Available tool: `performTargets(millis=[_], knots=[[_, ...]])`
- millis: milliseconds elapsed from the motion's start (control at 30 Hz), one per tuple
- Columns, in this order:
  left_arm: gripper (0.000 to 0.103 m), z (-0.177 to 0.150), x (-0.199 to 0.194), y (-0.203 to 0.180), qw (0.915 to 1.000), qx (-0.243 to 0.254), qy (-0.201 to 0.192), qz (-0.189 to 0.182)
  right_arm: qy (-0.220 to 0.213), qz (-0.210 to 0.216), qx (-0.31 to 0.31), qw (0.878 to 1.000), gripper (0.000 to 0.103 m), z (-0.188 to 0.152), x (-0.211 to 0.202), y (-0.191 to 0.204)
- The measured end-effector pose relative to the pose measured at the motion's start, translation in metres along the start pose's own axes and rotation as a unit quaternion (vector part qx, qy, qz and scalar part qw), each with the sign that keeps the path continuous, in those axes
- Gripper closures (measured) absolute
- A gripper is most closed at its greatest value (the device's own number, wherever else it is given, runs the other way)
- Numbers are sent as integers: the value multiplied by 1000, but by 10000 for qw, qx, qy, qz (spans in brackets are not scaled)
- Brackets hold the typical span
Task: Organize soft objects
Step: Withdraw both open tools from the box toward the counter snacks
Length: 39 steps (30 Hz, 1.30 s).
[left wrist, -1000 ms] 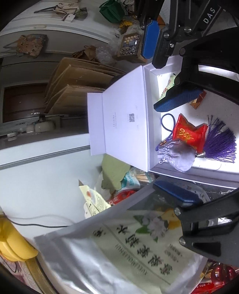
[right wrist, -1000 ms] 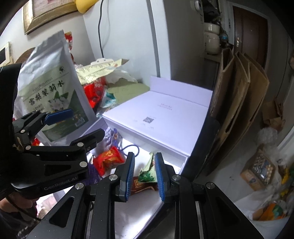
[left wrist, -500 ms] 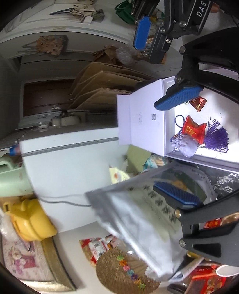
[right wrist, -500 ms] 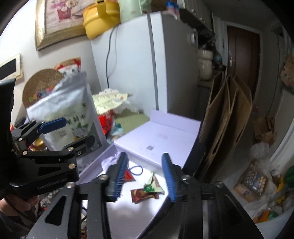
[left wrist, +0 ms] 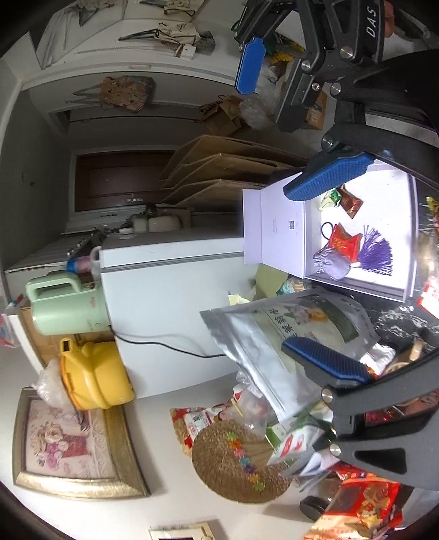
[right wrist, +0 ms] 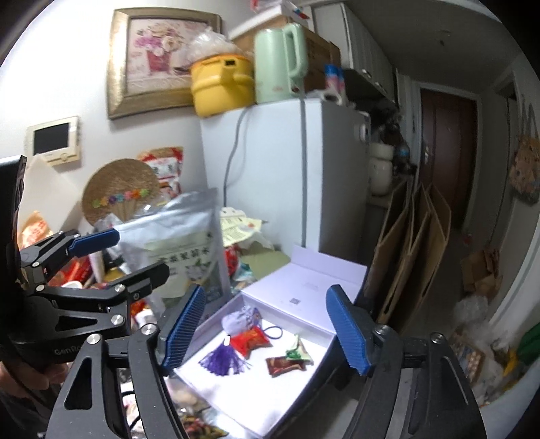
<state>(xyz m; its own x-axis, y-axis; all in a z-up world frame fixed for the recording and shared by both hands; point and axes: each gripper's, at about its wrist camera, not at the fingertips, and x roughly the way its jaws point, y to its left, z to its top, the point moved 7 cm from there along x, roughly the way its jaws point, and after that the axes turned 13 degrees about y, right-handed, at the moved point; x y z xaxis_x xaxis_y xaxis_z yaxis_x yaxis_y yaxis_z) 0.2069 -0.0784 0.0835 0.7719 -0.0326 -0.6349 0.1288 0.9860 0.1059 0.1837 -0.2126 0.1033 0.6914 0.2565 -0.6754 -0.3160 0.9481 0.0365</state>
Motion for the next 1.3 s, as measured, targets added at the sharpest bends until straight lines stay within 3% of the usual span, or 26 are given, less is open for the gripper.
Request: performTargets(millis=[233,300,367,633,1000,1300], knots=[[18,-18,-47,13,9998,-135,-178,-4,-93,182,-288,9994,26,-14,-33,35],[6,-27,-57,17,9996,-196,-189,25,-113,234,-357,9990,26,-18,-40,44],[3,-36,-66,23,9992,-302,-243,28,-131,315,-414,9986,26,-25,-46,52],[3,-75,-89,35,9988,-421,-183,165,-51,491,-540,9973,26,-54,-57,75],[3,-130,-96,41,9980,-609,148,36,168,709,-560,9958,26,-104,-58,97],[3,-182,-72,43,9947,-821,606,-89,560,792,-501,9940,26,-152,-35,107]])
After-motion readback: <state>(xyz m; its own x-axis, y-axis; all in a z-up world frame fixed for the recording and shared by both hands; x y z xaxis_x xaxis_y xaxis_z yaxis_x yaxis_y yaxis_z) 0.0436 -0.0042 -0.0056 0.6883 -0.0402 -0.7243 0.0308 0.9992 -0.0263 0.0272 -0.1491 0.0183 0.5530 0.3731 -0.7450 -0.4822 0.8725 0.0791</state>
